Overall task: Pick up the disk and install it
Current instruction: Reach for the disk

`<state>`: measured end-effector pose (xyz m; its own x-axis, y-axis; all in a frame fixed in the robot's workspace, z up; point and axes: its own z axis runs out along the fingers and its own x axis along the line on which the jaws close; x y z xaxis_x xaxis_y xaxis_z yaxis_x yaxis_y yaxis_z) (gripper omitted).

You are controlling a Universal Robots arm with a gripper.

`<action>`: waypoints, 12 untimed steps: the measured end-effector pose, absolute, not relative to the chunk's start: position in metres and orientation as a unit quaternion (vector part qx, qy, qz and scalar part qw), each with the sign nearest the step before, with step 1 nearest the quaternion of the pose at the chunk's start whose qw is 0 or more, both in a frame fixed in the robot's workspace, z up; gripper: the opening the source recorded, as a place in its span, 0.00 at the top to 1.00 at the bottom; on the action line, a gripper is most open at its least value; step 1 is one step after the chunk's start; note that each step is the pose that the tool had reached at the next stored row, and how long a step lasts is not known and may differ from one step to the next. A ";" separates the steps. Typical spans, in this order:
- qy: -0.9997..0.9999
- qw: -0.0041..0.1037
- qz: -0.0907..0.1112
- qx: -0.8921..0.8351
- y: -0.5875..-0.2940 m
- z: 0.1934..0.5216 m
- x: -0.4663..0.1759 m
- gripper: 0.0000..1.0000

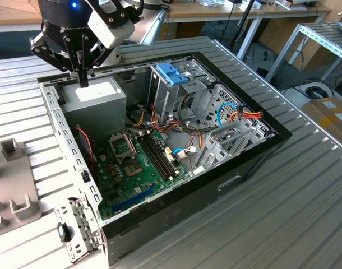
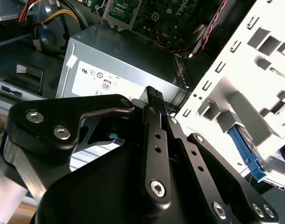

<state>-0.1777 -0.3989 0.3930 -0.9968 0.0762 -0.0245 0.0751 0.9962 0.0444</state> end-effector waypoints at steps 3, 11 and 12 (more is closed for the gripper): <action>0.999 0.013 0.022 0.038 -0.399 0.393 -0.179 0.90; 0.999 0.013 0.022 0.038 -0.399 0.393 -0.183 0.90; 0.999 0.013 0.022 0.038 -0.399 0.393 -0.184 0.90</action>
<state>-0.1837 -0.3989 0.3930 -0.9968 0.0763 -0.0245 0.0751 0.9962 0.0443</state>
